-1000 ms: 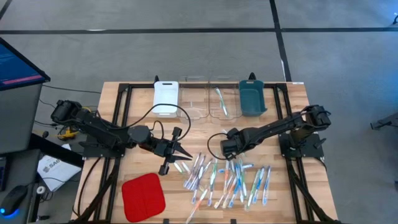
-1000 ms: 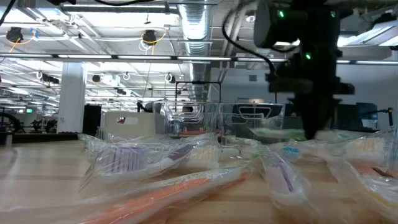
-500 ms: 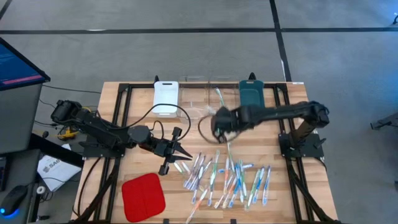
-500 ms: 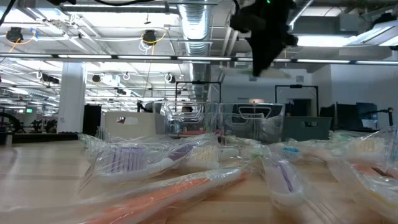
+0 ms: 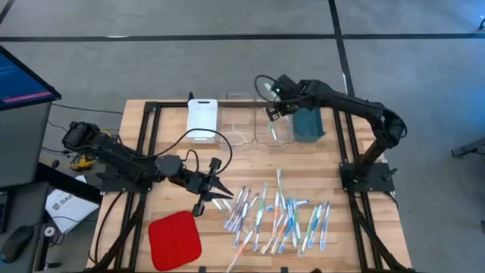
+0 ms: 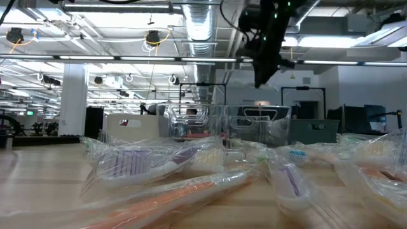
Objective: Pick & Place Toothbrushes
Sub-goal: Put the green tooth brush into the right transparent bin
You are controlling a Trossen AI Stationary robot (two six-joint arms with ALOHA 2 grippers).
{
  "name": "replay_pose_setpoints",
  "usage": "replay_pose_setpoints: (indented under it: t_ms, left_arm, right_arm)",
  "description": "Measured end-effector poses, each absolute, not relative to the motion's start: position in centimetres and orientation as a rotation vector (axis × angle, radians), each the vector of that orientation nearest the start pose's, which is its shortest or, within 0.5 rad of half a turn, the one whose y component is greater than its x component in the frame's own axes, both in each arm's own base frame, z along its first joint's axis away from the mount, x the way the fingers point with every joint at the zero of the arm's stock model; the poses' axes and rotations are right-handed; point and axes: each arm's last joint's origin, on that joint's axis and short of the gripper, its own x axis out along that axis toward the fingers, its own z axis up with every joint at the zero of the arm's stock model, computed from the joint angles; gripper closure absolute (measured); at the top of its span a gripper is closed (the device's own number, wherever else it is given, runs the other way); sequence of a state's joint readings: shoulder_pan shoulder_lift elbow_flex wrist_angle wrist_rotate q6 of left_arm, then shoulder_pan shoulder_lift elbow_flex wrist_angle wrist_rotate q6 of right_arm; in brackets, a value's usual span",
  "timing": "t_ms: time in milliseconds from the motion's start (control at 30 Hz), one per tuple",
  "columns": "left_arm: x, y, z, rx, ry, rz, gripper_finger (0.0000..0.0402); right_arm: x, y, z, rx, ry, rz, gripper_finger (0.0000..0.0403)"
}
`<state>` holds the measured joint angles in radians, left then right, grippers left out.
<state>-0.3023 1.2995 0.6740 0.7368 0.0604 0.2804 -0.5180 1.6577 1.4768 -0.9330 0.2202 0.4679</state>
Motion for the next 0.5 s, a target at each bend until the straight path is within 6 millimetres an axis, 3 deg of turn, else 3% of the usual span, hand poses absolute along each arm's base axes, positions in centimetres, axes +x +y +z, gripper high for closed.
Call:
replay_pose_setpoints:
  t_ms: [233,500]
  left_arm:
    - [26.6,-8.4,27.4,0.272,-0.162,-0.340,0.0369]
    - [26.6,-8.4,27.4,0.274,-0.166,-0.339,0.0369]
  right_arm:
    - [28.3,-19.2,25.4,0.652,0.869,-0.886,0.0388]
    - [27.4,-18.9,22.6,0.712,0.912,-0.919,0.0385]
